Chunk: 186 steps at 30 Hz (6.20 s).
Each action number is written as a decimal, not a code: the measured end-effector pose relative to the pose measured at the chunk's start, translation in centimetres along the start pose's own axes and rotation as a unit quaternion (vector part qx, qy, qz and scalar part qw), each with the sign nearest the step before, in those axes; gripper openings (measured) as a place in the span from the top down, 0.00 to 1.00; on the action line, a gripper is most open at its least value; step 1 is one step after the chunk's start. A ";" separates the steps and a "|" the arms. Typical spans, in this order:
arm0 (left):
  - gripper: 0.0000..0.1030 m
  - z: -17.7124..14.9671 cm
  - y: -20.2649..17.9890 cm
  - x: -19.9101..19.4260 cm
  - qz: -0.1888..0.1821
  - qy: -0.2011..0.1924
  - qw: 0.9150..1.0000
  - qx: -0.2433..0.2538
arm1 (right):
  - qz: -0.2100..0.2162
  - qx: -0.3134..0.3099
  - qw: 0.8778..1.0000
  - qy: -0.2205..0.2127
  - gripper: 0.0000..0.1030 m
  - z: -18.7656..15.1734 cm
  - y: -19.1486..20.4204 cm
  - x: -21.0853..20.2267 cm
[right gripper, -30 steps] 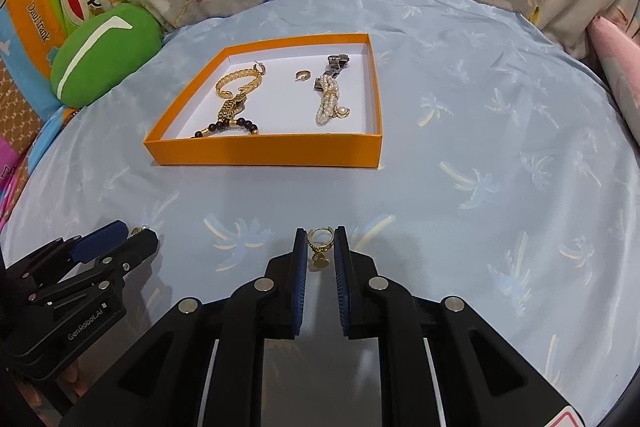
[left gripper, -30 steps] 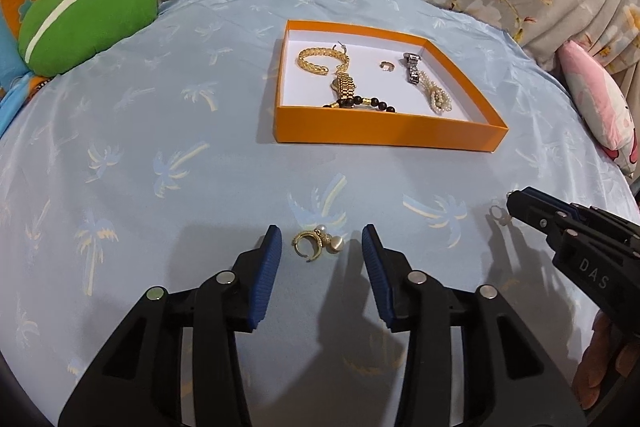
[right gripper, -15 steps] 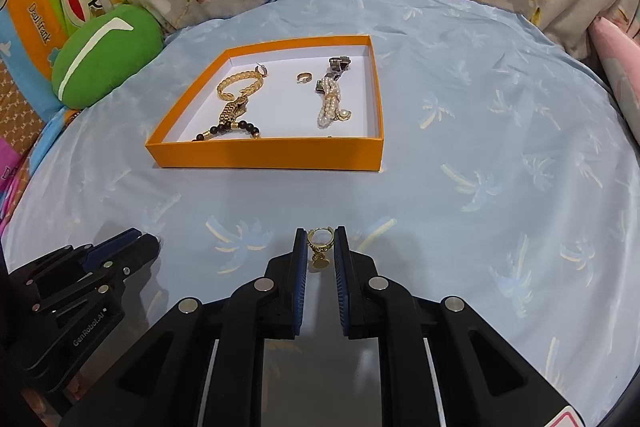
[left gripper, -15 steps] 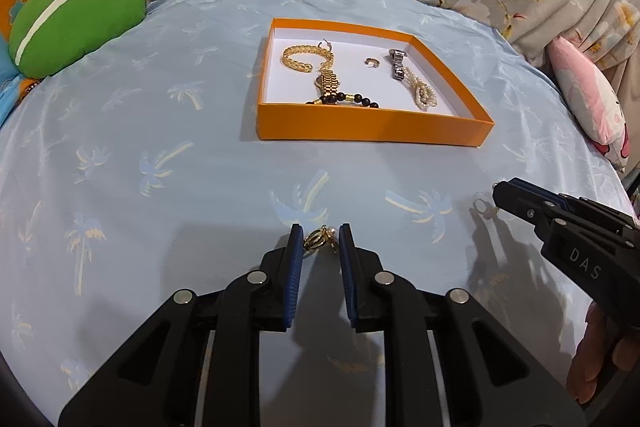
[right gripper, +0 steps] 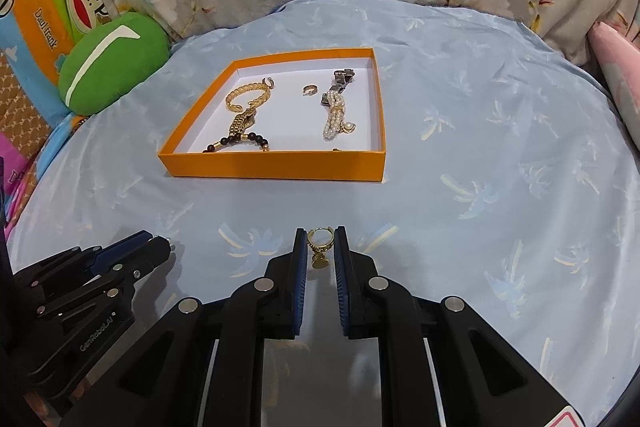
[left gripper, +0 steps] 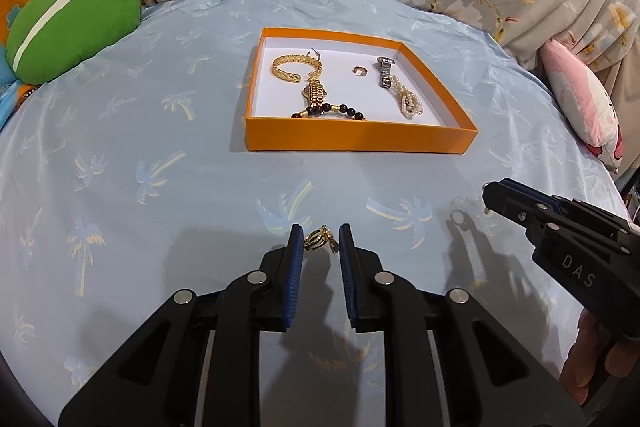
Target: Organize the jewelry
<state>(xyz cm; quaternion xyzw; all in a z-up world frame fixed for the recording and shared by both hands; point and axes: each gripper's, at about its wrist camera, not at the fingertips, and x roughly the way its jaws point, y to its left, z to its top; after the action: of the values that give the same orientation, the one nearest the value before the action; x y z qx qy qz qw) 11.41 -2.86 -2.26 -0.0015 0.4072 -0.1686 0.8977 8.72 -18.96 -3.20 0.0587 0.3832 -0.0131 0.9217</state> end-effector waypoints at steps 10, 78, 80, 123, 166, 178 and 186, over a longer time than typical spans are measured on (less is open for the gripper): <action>0.83 1.2 0.5 -0.7 0.001 -0.013 1.000 -0.010 | -0.001 0.008 1.000 -0.006 0.88 0.3 -0.6 -0.5; 0.83 14.4 1.1 10.9 0.002 -0.047 0.999 -0.011 | 0.022 -0.003 1.000 -0.013 0.88 11.7 1.0 11.2; 0.83 14.4 1.1 11.1 0.001 -0.045 0.999 -0.012 | 0.022 -0.002 1.000 -0.012 0.88 11.7 0.9 11.4; 0.73 11.9 2.8 10.3 0.034 -0.033 0.999 -0.009 | 0.008 0.027 1.000 0.008 0.91 7.0 -0.5 9.0; 0.53 3.8 -2.4 1.4 0.074 -0.055 0.996 0.010 | -0.047 0.011 0.997 -0.056 0.42 1.4 0.6 -0.1; 0.50 1.1 -2.6 0.7 0.115 -0.068 0.991 0.026 | -0.069 0.005 0.996 -0.056 0.35 -1.5 0.9 -0.1; 0.50 1.0 -2.5 0.8 0.120 -0.067 0.990 0.019 | -0.076 0.011 0.995 -0.059 0.32 -1.5 0.9 -0.1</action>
<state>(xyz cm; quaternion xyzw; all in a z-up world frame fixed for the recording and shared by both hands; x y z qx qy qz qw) 11.91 -5.55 -1.77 0.0531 0.3400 -0.0666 0.9366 7.61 -17.87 -4.10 0.0385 0.3314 -0.0904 0.9384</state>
